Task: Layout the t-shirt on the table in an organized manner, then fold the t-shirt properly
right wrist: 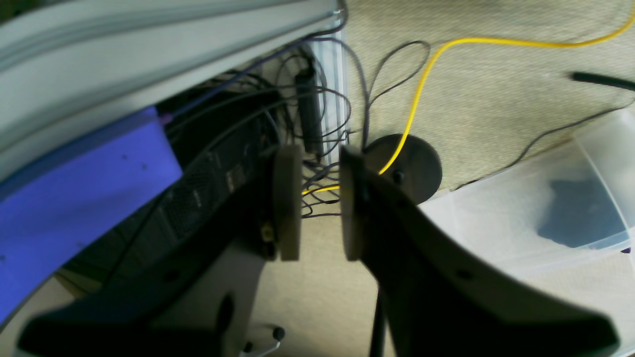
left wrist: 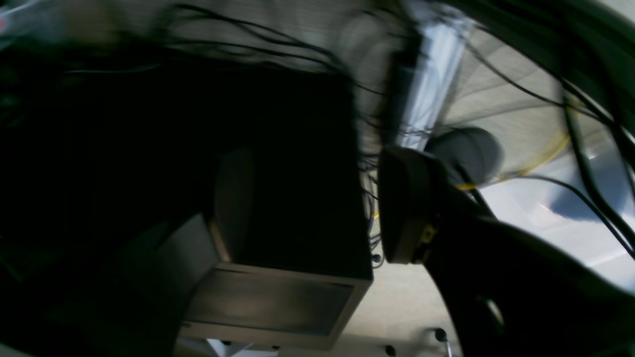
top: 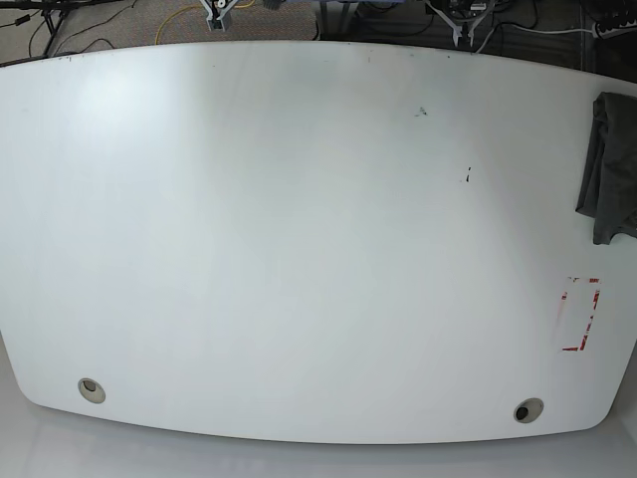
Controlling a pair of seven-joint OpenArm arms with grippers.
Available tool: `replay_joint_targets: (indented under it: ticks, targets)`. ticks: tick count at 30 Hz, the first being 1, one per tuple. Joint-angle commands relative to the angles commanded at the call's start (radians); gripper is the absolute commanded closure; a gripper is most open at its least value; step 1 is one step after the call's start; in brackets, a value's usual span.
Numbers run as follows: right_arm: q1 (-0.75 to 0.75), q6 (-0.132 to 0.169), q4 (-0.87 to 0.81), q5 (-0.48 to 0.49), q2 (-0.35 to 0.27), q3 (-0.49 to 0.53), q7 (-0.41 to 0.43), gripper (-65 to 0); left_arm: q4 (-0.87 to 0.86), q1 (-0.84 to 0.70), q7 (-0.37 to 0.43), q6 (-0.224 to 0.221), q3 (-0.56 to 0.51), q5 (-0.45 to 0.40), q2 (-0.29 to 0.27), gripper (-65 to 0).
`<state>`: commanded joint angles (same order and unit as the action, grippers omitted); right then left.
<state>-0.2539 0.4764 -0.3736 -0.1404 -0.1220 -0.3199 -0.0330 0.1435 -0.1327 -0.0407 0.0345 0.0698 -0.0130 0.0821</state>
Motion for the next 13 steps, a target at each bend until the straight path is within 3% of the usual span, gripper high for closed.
replay_joint_targets:
  ticks: [3, 13]
  targets:
    - [-0.002, -0.029, 0.0, -0.003, 0.0, 0.0, -0.002, -12.5, 0.0, 0.002, 0.0, 0.0, 0.0, 0.0, 0.0, -36.1]
    - [-0.002, -0.032, -0.002, -0.094, 0.009, -0.003, 0.002, -12.8, 0.003, 0.002, 0.0, 0.0, 0.0, 0.0, -0.003, -36.0]
